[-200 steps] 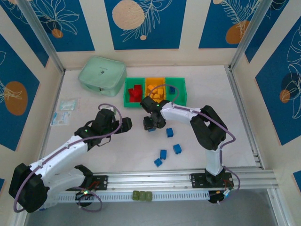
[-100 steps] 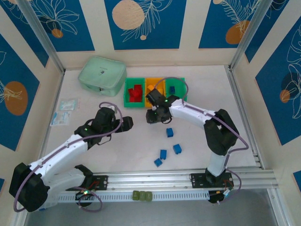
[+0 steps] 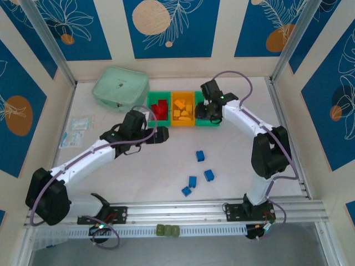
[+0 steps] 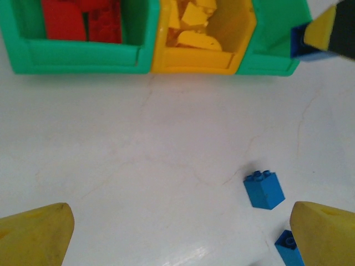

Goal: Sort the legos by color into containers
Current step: Place the lego in the container.

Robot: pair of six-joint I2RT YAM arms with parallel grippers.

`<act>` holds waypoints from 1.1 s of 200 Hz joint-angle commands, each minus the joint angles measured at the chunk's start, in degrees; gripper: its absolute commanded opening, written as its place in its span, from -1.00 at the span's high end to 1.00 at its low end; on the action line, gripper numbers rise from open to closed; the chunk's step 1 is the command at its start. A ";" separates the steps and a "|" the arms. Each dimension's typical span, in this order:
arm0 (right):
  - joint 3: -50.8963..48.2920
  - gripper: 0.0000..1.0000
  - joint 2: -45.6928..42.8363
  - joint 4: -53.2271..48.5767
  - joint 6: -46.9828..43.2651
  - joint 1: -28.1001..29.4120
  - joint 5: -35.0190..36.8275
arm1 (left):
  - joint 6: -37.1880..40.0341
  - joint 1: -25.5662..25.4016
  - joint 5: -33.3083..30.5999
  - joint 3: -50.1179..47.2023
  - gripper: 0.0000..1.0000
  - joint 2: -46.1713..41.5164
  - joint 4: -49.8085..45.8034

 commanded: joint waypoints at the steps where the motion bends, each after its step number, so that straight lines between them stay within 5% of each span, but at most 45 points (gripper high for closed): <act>1: 3.93 0.10 3.63 -0.05 -1.74 -1.49 2.04 | 3.24 0.14 1.82 4.47 -0.99 1.92 -0.66; 96: 18.32 -0.06 18.94 -3.93 -2.07 -5.27 3.75 | 4.73 0.22 3.05 9.50 -0.99 6.34 -1.30; 142: 13.87 -0.25 13.35 -0.39 -2.49 -4.54 1.60 | 4.73 0.42 3.12 9.04 -0.99 5.81 -1.17; 220: -0.96 -0.26 -1.24 1.25 -1.90 -0.57 -3.34 | 0.99 0.32 4.72 2.06 -0.99 2.34 0.86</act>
